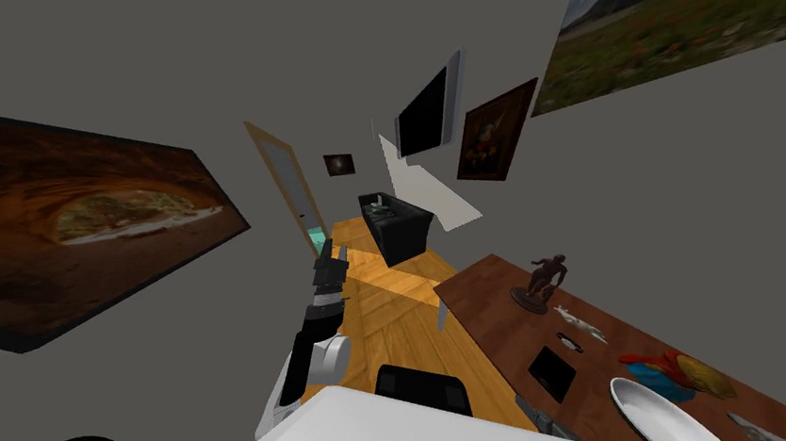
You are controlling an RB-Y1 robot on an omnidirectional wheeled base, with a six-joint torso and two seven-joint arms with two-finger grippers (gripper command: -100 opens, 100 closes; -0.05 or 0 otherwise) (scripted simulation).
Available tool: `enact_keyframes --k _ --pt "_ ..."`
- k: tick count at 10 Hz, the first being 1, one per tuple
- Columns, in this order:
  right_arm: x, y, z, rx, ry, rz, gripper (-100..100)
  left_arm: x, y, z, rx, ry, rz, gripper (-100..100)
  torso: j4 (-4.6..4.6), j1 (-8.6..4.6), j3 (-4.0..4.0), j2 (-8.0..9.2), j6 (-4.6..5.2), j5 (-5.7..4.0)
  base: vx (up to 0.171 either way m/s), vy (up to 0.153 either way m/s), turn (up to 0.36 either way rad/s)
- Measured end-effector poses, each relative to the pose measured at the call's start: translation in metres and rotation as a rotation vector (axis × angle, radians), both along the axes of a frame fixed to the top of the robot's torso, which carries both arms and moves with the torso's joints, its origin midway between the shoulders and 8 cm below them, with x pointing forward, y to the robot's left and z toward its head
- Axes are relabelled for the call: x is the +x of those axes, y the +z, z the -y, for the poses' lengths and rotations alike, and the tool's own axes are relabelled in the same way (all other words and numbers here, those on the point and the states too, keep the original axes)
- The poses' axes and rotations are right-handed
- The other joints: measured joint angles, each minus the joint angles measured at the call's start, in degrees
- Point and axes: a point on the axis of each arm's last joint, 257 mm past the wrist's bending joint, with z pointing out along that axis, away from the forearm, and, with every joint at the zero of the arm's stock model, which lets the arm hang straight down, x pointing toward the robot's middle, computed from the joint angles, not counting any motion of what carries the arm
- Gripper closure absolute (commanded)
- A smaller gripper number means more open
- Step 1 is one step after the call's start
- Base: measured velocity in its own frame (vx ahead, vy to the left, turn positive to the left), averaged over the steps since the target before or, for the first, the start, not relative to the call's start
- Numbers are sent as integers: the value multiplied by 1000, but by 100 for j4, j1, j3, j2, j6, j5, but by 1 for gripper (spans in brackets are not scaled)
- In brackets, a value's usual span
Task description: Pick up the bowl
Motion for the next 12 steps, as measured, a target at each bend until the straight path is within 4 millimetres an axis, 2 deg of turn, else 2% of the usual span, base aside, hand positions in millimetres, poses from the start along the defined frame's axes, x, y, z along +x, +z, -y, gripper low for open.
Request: enact_keyframes --k 3,5,7,9,11,12 --pt "-24 -10 37 -104 33 -69 -100 0 0 0 0 0 0 0 -1 -3 -2 -2 6 -1 14 -19 100" --pt "-46 -15 56 -155 48 -110 -100 0 0 0 0 0 0 0 0 3 1 3 3 1 5 -11 181" --pt "-57 -21 70 -195 57 -137 -100 0 0 0 0 0 0 0 0 2 1 3 9 -1 2 -11 103" --pt "-90 -29 112 -296 90 -216 -100 0 0 0 0 0 0 0 0 -6 1 2 4 -1 6 -32 196" --pt "-109 -28 139 -374 123 -270 -100 0 0 0 0 0 0 0 0 -5 1 1 4 -1 0 -32 201" --pt "-129 -25 161 -429 142 -314 -100 0 0 0 0 0 0 0 0 -8 2 4 6 -1 -10 -53 277"
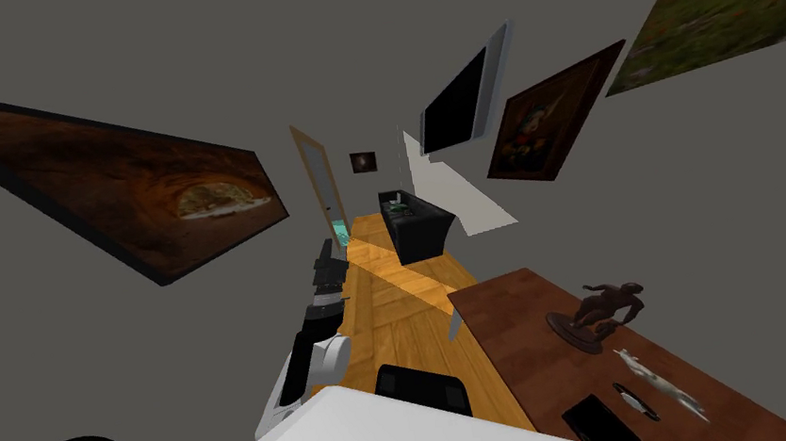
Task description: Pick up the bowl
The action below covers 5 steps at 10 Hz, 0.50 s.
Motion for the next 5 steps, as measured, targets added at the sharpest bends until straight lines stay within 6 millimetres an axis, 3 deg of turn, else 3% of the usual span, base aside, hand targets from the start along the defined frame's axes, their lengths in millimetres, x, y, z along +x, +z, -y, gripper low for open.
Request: enact_keyframes --k 1,2,3,5 --pt "-19 2 25 -57 23 -47 -100 0 0 0 0 0 0 0 1 -6 1 1 -2 -2 -4 -50 68" --pt "-28 4 33 -80 39 -67 -100 0 0 0 0 0 0 0 0 -3 1 1 4 -3 1 -21 -44" --pt "-30 6 35 -88 46 -73 -100 0 0 0 0 0 0 0 0 6 0 0 4 -1 12 -55 282" --pt "-52 13 60 -161 84 -139 -100 0 0 0 0 0 0 0 -1 -16 -3 -5 3 -5 7 -86 103"
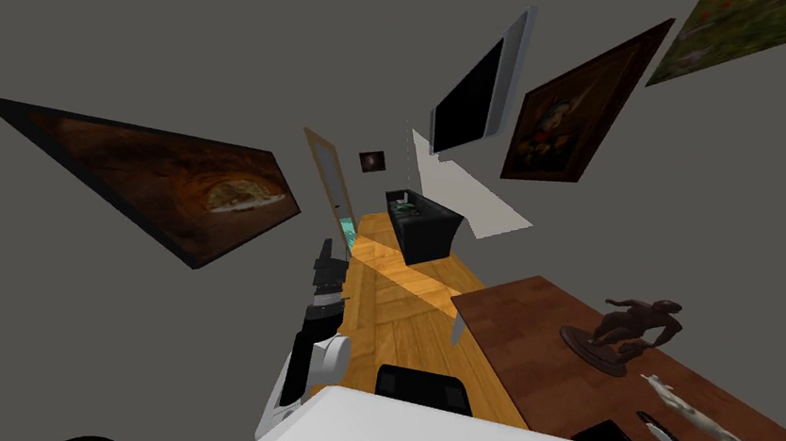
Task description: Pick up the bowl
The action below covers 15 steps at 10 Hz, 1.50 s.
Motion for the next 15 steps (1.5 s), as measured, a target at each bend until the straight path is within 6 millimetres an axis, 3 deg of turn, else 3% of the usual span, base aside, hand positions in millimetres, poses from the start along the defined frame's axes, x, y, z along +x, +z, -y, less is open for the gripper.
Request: enact_keyframes --k 3,5,6,7,15 --pt "-20 4 19 -49 31 -54 -100 0 0 0 0 0 0 0 1 9 2 3 -1 1 5 -89 125" --pt "-38 -4 10 -50 78 -101 -100 0 0 0 0 0 0 0 0 -23 -2 -3 0 -6 7 -104 59" --pt "-38 -4 10 -53 78 -103 0 0 0 0 0 0 0 0 0 5 -1 -1 1 -2 1 -12 2" --pt "-38 -3 11 -53 78 -103 -100 0 0 0 0 0 0 0 0 23 0 0 1 3 7 -19 99" --pt "-41 -14 -6 -43 74 -74 -100 0 0 0 0 0 0 0 0 30 -1 -2 0 5 6 -12 42"
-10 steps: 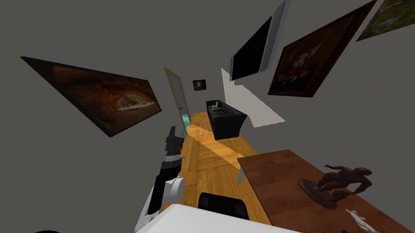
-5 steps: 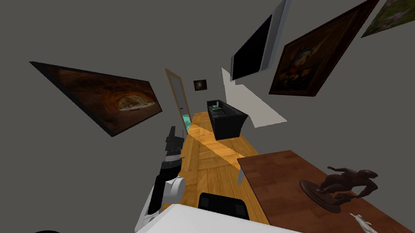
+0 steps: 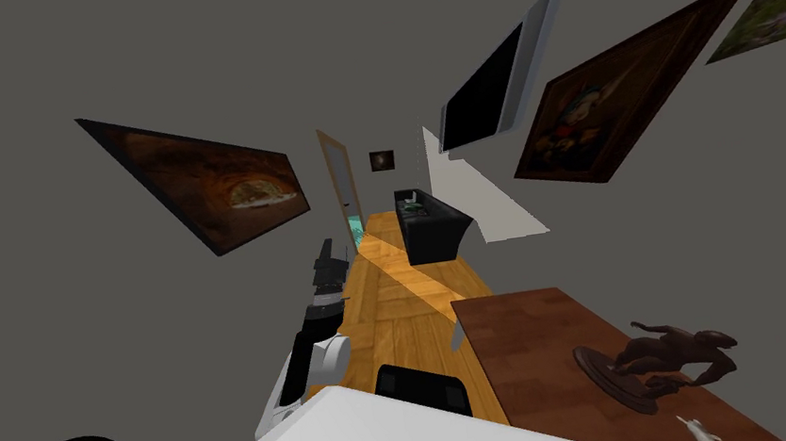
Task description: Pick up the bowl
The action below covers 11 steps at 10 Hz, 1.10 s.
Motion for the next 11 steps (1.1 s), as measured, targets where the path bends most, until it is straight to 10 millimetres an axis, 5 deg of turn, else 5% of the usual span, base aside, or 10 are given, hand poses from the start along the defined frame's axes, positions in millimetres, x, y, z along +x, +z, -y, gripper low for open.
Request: enact_keyframes --k 11 --pt "-25 -8 -14 0 -21 -1 -100 0 0 0 0 0 0 0 -1 -2 0 0 2 0 5 -13 38"
